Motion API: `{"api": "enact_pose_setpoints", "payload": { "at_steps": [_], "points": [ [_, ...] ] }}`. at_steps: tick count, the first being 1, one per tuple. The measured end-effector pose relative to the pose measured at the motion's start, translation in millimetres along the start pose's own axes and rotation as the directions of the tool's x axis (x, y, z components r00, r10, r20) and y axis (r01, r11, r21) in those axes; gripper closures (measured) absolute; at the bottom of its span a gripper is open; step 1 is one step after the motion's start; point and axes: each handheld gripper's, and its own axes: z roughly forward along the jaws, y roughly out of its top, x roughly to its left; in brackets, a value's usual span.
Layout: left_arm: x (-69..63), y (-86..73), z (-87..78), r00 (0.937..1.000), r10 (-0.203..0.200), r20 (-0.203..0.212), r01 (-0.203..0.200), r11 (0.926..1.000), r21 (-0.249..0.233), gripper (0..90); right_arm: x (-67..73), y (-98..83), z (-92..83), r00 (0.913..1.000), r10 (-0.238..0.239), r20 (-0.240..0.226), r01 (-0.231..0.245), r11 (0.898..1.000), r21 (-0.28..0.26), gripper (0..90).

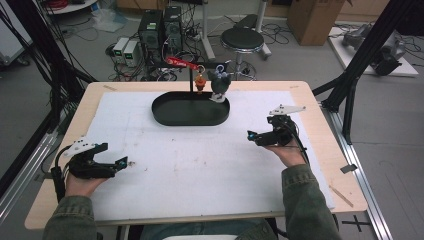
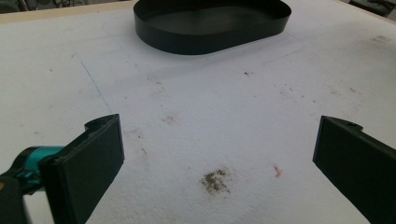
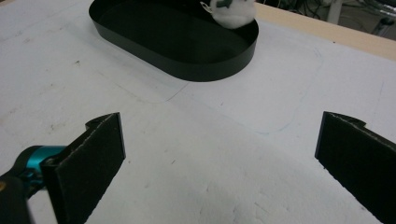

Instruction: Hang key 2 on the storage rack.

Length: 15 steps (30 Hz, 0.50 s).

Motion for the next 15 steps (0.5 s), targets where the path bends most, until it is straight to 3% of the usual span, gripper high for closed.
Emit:
{"api": "enact_pose_setpoints", "payload": {
  "at_steps": [5,8,15],
  "points": [
    [-1.4,-0.8,0.0,1.0,0.006,0.005,-0.006,0.9999,0.014,2.5,6.1,-7.7,-10.7,0.9991,0.027,-0.032,-0.029,0.998,-0.063,0.6],
    [-2.1,-1.6,-0.4,1.0,0.004,0.005,-0.004,0.9998,0.017,2.4,9.3,-13.2,-16.1,0.9998,0.013,-0.017,-0.014,0.996,-0.086,0.6],
    [-2.2,-2.0,-1.3,1.0,0.008,0.002,-0.008,0.9997,0.021,2.5,5.4,-32.3,-27.6,0.9991,0.042,0.008,-0.04,0.987,-0.155,0.6]
  ]
}}
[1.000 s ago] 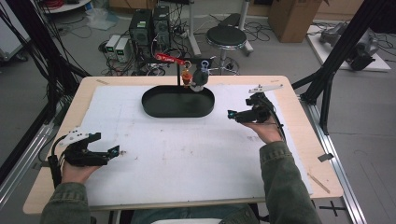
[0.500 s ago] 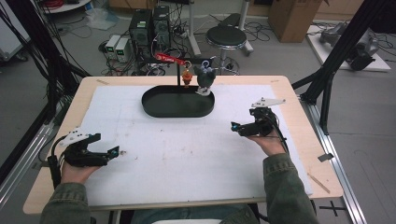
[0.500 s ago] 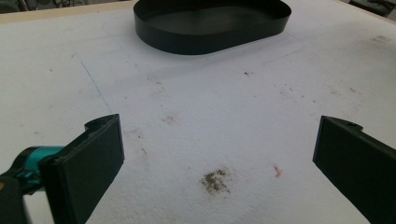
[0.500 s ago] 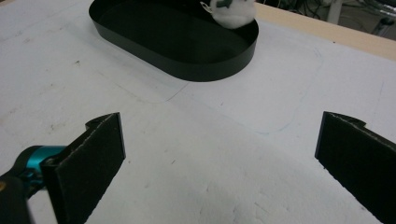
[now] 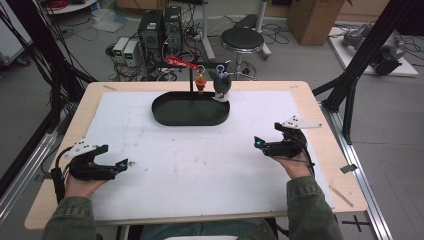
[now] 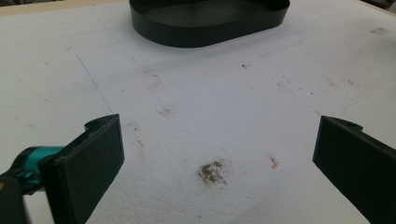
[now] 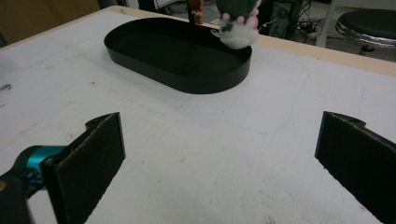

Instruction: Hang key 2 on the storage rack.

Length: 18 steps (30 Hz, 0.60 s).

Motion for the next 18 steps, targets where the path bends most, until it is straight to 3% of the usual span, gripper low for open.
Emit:
{"api": "enact_pose_setpoints", "payload": {
  "at_steps": [7,11,18],
  "points": [
    [-0.5,-0.1,0.2,1.0,-0.001,0.003,0.001,1.0,0.001,2.4,-4.6,-16.3,-13.5,0.9995,-0.031,0.01,0.031,0.998,-0.046,0.6],
    [-0.9,0.1,0.7,1.0,0.001,0.003,-0.001,1.0,0.001,2.4,-10.2,-24.7,-22.1,0.9995,-0.017,0.025,0.019,0.998,-0.054,0.6],
    [-0.9,0.6,0.9,1.0,0.006,0.004,-0.006,1.0,0.004,2.5,-17.2,-37.7,-25.2,0.9986,0.006,0.053,-0.006,1.0,0.003,0.6]
  ]
}}
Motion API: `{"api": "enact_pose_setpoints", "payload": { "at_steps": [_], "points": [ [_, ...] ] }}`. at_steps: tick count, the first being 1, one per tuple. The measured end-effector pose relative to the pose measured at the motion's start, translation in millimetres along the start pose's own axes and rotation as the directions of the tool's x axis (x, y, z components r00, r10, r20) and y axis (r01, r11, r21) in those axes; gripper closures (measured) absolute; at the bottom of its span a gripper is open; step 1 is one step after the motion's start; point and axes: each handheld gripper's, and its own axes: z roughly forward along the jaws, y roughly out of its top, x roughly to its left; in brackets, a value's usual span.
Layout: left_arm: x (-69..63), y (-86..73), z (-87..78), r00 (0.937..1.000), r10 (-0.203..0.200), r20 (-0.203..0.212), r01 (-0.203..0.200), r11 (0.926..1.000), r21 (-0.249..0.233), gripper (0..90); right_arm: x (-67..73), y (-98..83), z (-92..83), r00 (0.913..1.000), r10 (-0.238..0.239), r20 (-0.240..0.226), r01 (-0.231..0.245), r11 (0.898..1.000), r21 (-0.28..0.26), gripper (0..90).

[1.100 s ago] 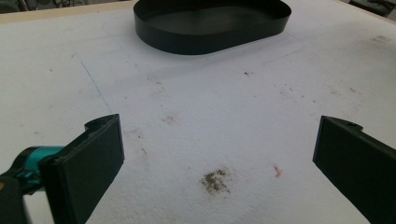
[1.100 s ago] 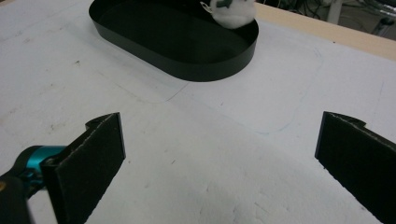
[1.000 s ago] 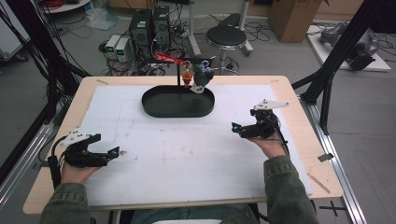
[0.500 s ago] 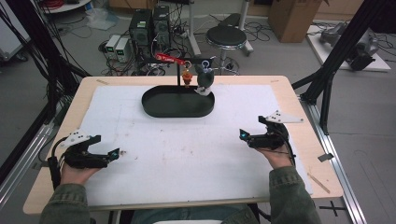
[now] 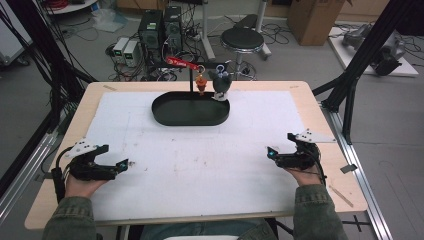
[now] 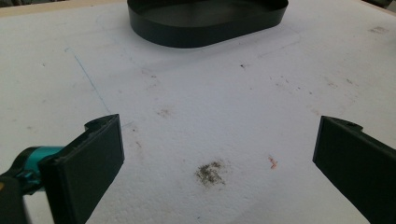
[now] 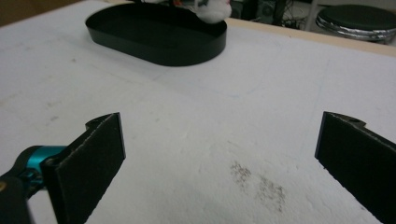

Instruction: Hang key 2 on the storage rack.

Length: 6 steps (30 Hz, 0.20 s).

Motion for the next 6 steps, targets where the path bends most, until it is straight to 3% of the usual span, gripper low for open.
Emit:
{"api": "enact_pose_setpoints", "payload": {
  "at_steps": [6],
  "points": [
    [0.2,0.1,0.5,1.0,0.001,-0.002,-0.001,1.0,0.0,2.4,-1.6,0.5,-4.0,0.9998,0.018,0.004,-0.018,1.0,-0.022,0.6]
  ]
}}
